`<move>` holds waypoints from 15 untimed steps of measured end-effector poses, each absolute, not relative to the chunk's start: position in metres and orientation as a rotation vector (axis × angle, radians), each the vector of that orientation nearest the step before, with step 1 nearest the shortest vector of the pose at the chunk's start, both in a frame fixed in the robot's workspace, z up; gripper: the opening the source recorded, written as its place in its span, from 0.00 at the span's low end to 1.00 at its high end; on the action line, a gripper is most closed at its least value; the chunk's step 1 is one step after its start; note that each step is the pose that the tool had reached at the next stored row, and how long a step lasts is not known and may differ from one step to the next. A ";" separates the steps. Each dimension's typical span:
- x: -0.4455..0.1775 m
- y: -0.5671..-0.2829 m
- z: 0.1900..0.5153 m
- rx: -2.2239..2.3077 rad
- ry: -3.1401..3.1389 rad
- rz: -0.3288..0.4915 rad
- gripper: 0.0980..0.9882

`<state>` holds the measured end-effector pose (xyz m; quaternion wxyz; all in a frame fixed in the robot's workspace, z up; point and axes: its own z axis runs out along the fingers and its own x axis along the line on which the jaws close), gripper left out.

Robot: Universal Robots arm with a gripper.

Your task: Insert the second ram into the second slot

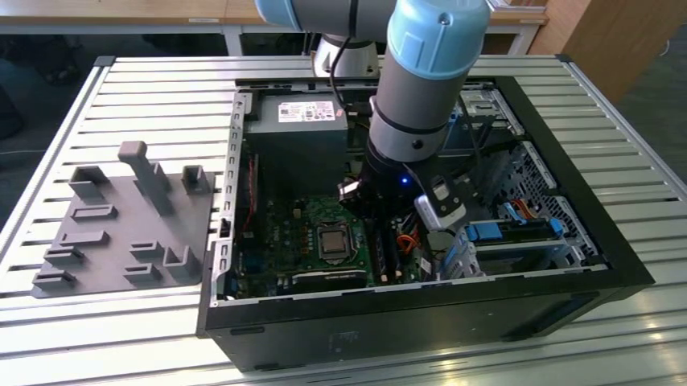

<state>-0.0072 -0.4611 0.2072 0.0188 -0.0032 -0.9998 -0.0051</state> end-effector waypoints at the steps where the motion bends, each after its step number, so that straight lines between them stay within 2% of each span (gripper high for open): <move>1: -0.007 -0.461 0.207 -0.010 -3.104 -0.016 0.04; 7: -0.007 -0.461 0.206 -0.010 -3.104 -0.014 0.04; 9: -0.007 -0.461 0.206 -0.010 -3.104 -0.015 0.06; 10: -0.007 -0.461 0.206 -0.010 -3.104 -0.015 0.12; 15: -0.007 -0.461 0.215 -0.010 -3.104 -0.016 0.12</move>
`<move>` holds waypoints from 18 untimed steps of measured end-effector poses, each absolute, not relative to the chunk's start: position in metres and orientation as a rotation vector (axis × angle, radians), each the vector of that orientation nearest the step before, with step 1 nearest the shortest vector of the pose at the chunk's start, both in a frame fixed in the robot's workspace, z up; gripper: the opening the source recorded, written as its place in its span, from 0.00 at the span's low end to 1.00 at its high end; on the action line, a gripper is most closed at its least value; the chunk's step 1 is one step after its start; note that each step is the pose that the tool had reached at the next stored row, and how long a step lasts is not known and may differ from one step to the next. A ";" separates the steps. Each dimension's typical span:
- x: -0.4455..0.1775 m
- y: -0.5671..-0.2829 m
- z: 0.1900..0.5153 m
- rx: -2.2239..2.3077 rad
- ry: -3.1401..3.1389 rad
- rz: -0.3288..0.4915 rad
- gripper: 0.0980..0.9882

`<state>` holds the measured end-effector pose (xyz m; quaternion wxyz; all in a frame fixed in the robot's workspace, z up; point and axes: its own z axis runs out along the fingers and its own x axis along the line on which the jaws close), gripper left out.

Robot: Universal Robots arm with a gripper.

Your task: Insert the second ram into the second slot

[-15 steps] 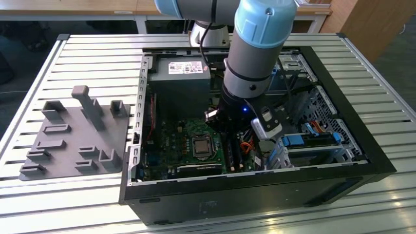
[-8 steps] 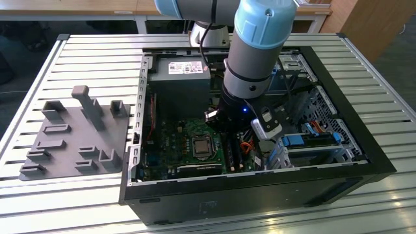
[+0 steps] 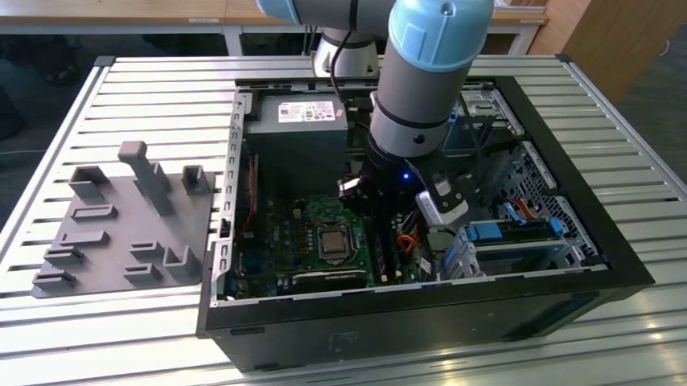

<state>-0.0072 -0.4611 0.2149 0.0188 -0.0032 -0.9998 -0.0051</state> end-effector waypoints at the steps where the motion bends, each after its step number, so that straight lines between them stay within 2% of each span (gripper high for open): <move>1: -0.007 -0.461 0.218 -0.010 -3.104 -0.015 0.12; 10: -0.007 -0.461 0.230 -0.010 -3.104 -0.016 0.12; 11: -0.007 -0.461 0.230 -0.010 -3.104 -0.016 0.11; 12: -0.007 -0.461 0.230 -0.010 -3.104 -0.016 0.04; 18: -0.007 -0.461 0.229 -0.010 -3.104 -0.016 0.01</move>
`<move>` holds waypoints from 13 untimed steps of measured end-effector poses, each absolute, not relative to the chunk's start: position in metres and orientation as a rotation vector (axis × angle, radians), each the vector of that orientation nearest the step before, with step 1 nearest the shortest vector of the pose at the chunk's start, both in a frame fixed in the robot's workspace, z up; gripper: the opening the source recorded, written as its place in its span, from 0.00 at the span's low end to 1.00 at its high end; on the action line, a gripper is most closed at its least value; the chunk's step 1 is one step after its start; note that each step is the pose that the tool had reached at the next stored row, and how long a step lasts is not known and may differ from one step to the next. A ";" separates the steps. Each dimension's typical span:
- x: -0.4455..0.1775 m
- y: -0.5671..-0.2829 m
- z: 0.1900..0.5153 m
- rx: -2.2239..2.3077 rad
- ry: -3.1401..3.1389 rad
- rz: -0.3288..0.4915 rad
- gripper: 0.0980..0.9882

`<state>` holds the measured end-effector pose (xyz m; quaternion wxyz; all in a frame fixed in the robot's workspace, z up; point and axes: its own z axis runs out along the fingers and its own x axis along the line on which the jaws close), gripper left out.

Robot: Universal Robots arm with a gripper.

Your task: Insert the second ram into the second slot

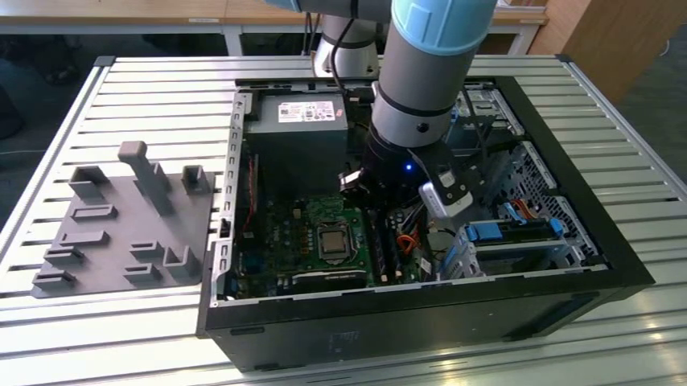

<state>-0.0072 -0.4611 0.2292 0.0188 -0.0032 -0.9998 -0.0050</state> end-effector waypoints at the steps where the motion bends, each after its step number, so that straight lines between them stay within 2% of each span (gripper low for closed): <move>1: -0.007 -0.461 0.229 -0.010 -3.104 -0.016 0.01; 13: -0.007 -0.461 0.219 -0.010 -3.103 -0.013 0.01</move>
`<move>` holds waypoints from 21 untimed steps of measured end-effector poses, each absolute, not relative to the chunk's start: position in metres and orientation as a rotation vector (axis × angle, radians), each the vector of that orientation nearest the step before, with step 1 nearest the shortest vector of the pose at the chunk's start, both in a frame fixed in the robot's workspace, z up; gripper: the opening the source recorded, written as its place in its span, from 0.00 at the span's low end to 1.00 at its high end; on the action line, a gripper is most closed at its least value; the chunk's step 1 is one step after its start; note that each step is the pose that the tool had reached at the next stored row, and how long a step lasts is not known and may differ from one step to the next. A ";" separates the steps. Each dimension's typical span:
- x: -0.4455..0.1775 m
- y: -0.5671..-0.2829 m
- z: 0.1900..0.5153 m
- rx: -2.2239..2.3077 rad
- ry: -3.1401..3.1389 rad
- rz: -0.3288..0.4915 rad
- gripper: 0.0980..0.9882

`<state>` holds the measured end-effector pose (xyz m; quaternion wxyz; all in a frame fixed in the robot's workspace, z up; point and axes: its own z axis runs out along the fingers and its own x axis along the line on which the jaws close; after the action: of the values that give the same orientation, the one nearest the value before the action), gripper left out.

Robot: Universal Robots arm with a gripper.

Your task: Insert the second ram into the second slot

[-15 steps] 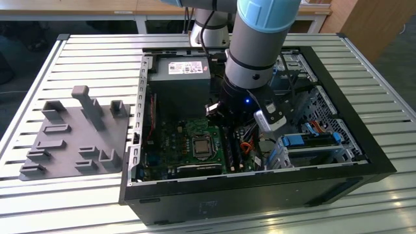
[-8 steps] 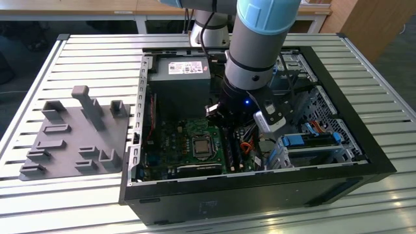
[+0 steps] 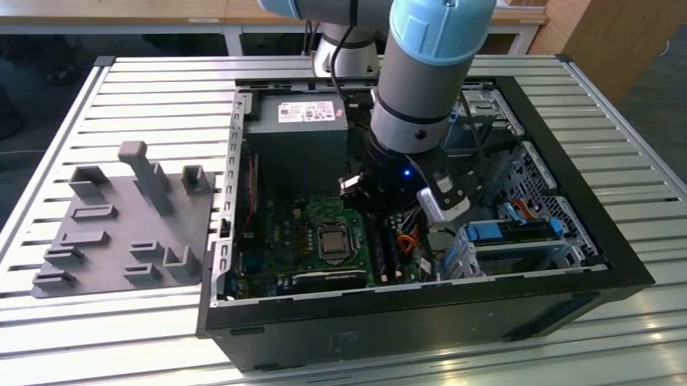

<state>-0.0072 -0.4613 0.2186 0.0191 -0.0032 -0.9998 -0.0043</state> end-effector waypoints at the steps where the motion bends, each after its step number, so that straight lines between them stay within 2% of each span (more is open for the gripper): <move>1: -0.007 -0.461 0.217 -0.010 -3.104 -0.014 0.01; 9: -0.007 -0.461 0.217 -0.010 -3.104 -0.015 0.01; 21: -0.007 -0.461 0.248 -0.009 -3.104 -0.016 0.01</move>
<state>-0.0073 -0.4612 0.2478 0.0188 -0.0029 -0.9998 -0.0050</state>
